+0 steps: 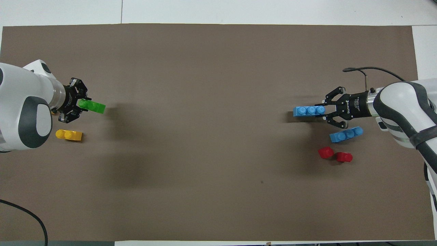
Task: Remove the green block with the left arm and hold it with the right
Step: 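Carry the blue brick with the right gripper while the left gripper holds green, then set the blue brick down with the right gripper while the left gripper releases green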
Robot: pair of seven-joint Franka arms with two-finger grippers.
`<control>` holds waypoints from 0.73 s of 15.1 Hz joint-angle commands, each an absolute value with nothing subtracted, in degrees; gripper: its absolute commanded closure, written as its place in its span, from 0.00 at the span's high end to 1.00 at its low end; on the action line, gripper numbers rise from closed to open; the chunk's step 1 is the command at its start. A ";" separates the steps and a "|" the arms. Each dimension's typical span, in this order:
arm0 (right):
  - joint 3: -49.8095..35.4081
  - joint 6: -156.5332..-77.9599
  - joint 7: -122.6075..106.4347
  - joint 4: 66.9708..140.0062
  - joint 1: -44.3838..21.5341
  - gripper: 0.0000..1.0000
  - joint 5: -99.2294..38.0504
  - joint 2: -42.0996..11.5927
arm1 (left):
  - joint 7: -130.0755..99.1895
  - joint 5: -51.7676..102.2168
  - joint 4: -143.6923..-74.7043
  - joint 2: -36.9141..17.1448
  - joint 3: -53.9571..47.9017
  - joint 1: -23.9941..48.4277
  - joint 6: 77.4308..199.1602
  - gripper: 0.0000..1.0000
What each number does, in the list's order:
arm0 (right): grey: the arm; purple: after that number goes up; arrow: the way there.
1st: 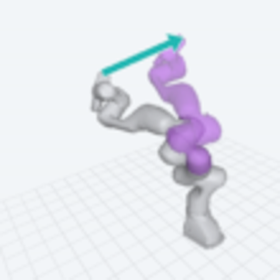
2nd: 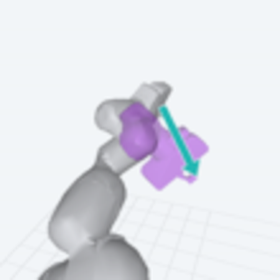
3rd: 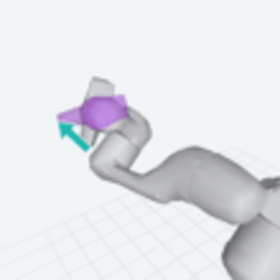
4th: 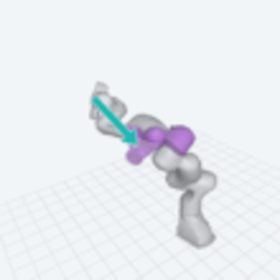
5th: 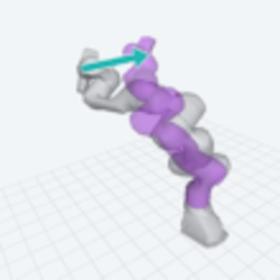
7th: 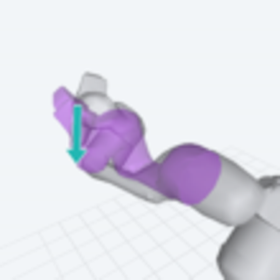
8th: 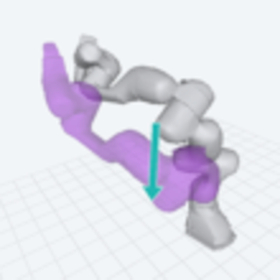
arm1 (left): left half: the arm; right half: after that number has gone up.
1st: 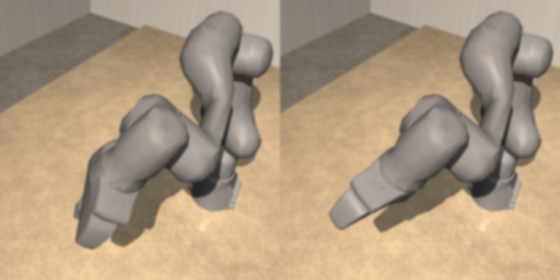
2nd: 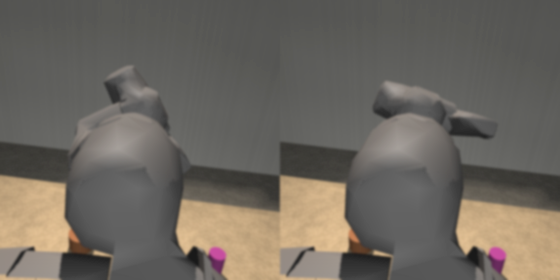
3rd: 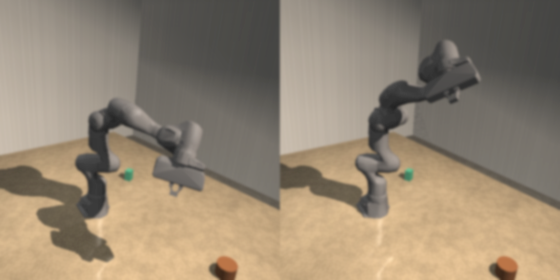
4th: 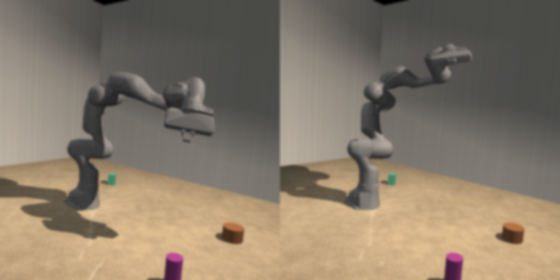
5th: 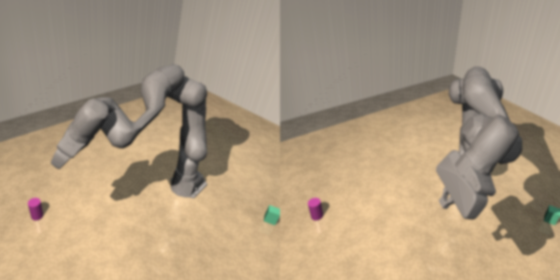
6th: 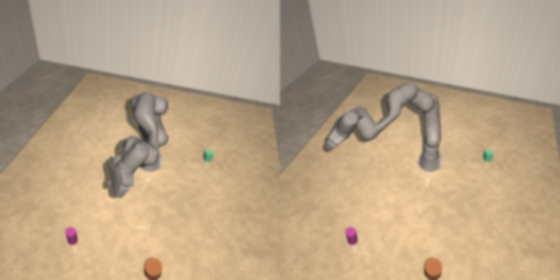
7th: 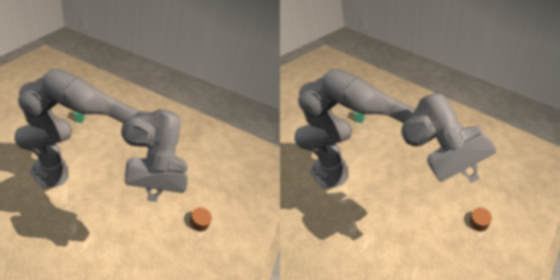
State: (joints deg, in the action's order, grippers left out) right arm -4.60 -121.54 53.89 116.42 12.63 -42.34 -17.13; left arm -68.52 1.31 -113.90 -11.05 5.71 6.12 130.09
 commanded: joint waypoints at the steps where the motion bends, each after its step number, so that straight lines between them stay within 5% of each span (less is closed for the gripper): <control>1: -5.45 -121.73 51.07 117.51 15.29 0.00 -40.78 -16.87 | -64.79 1.05 -113.38 -14.22 5.18 4.40 133.67 0.00; 11: -5.36 -122.78 47.90 118.92 16.70 0.00 -40.87 -16.70 | -57.92 0.97 -108.72 -20.83 5.19 1.23 135.97 0.00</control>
State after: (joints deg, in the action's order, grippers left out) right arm -4.58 -121.85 49.03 118.07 15.75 -42.34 -17.14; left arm -58.89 1.31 -110.57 -19.09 5.64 1.74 135.72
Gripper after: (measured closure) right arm 0.652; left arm 0.643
